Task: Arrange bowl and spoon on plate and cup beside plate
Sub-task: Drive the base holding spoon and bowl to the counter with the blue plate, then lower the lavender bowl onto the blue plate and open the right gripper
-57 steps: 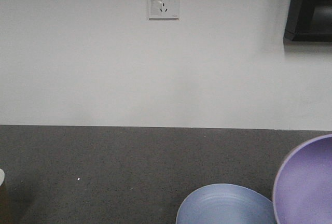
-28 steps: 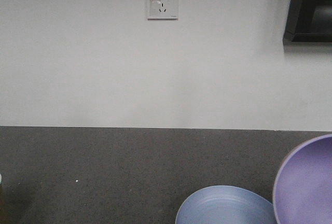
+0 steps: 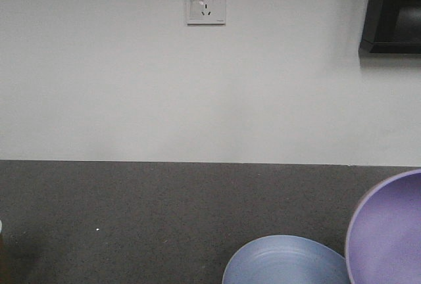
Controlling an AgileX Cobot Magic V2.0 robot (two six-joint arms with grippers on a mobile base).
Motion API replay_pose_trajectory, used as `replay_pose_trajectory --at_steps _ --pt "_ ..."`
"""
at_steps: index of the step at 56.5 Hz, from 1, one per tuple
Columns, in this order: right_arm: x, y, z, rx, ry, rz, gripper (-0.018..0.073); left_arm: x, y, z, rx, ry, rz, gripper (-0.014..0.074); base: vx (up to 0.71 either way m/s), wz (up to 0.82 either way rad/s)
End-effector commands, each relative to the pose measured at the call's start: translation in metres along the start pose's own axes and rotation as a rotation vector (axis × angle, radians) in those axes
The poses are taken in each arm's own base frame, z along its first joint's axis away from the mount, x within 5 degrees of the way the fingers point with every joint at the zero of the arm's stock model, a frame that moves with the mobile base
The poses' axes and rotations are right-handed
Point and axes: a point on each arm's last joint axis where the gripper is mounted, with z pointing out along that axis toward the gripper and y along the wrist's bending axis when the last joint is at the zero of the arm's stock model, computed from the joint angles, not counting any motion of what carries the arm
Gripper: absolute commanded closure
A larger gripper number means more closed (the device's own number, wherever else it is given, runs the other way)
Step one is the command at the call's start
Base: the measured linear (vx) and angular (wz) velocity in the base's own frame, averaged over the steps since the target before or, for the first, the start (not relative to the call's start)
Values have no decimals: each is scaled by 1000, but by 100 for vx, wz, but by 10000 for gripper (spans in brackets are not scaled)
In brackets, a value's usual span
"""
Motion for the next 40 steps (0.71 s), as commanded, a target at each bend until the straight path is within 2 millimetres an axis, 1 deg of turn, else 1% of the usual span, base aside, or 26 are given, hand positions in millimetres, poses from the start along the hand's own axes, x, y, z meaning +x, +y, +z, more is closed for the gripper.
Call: replay_pose_trajectory --at_steps 1,11,17,26,27,29,33,37,40 --pt "-17 -2 -4 15 -118 35 568 -14 1 -3 -6 -100 -20 596 0 0" --pt "-17 -1 -2 2 -111 60 568 -16 1 -3 -10 -121 -20 596 0 0" --pt "-12 0 13 -35 13 71 568 -18 1 -3 -16 -148 -19 596 0 0" --pt "-8 -2 56 -92 266 127 568 -18 1 -3 -8 -142 -31 596 0 0" --pt "-6 -3 65 -98 304 130 568 -17 1 -3 -8 -138 -31 596 0 0" --pt "-6 -4 76 -107 351 134 568 -17 1 -3 -7 -134 -31 596 0 0" --pt "-2 -6 105 -125 452 145 568 -16 1 -3 -6 -127 -30 596 0 0" --pt "2 -8 127 -136 509 163 568 -16 1 -3 -7 -127 -27 596 0 0" --pt "9 -9 147 -145 562 186 568 -16 1 -3 -7 -127 -27 596 0 0"
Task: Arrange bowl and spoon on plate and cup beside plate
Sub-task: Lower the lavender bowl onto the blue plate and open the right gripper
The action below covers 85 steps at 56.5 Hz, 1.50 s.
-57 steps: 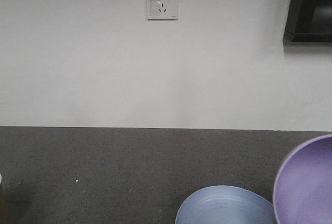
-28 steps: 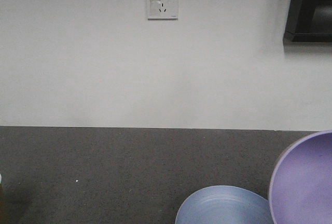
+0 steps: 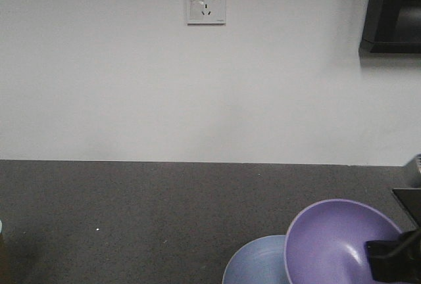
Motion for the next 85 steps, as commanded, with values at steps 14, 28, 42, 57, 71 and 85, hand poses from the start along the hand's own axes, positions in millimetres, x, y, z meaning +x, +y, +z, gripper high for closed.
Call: replay_pose_trajectory --at_steps 14,28,42,57,71,85 --pt "-34 -19 83 -39 112 97 568 -13 0 -3 -3 -89 -23 596 0 0" --pt "-35 -22 116 -89 126 149 568 -13 0 -3 -4 -89 -22 596 0 0" --pt "-30 -22 131 -125 161 128 531 -13 0 -3 -4 -89 -22 596 0 0" --pt "-30 -20 130 -152 166 159 326 -13 0 -3 -3 -88 -22 596 0 0" --pt "-31 -20 130 -154 157 160 76 -12 0 -3 -1 -75 -22 596 0 0" --pt "-48 -22 116 -118 89 43 6 -9 0 -3 1 -45 -14 596 0 0"
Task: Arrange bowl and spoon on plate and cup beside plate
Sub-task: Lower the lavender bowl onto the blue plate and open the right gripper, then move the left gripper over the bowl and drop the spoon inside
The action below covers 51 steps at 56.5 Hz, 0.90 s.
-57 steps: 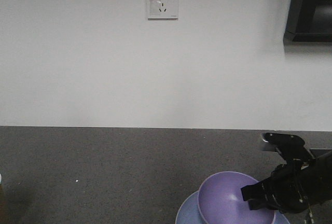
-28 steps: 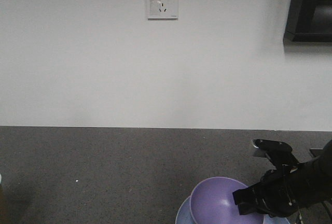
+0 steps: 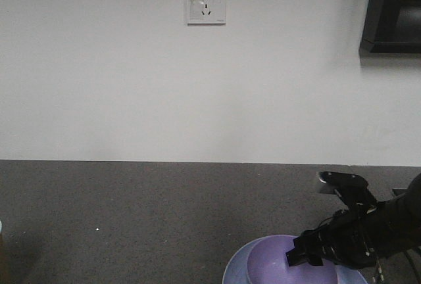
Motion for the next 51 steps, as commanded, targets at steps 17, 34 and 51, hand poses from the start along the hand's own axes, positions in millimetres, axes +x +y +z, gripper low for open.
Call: replay_pose_trajectory --at_steps 17,34,51 --pt "-31 24 -111 219 -305 -212 116 -9 0 -3 1 -43 -12 596 0 0" --pt "15 45 -183 338 -524 -270 573 -10 -2 12 43 57 41 596 0 0" --pt "73 41 -172 347 -541 -263 569 -64 -26 66 397 131 6 596 0 0"
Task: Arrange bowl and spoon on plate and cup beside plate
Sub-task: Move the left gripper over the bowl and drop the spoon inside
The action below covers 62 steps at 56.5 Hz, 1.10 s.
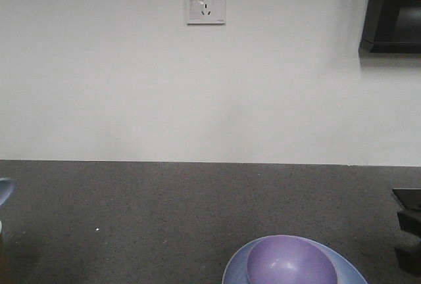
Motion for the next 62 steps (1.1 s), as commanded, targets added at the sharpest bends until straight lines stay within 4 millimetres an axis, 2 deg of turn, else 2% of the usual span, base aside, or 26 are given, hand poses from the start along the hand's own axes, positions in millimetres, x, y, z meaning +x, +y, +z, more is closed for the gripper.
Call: replay_pose_trajectory --at_steps 1,7,13,24,31,40,41,52,62 --pt "0 -1 -7 33 -98 -6 569 -41 -3 15 137 -95 -31 596 0 0" --pt "9 0 -5 32 -86 -4 569 -57 -7 44 240 -41 -46 596 0 0" --pt "11 0 -5 31 -79 -3 569 -68 -21 79 324 18 -18 596 0 0" --pt "9 0 -5 36 -98 9 568 -77 -67 142 469 104 37 596 0 0" --pt "9 0 -5 36 -97 14 568 -79 -93 173 527 147 38 596 0 0" --pt "9 -1 -5 44 -95 1 568 -77 -117 212 581 235 5 596 0 0" --pt "9 -1 -5 47 -94 -4 568 -74 -135 237 621 288 14 596 0 0" --pt "9 -1 -5 49 -94 -9 568 -69 -155 262 649 322 25 554 0 0" --pt "10 -2 -5 60 -91 -27 568 -60 -165 276 662 353 34 400 0 0"
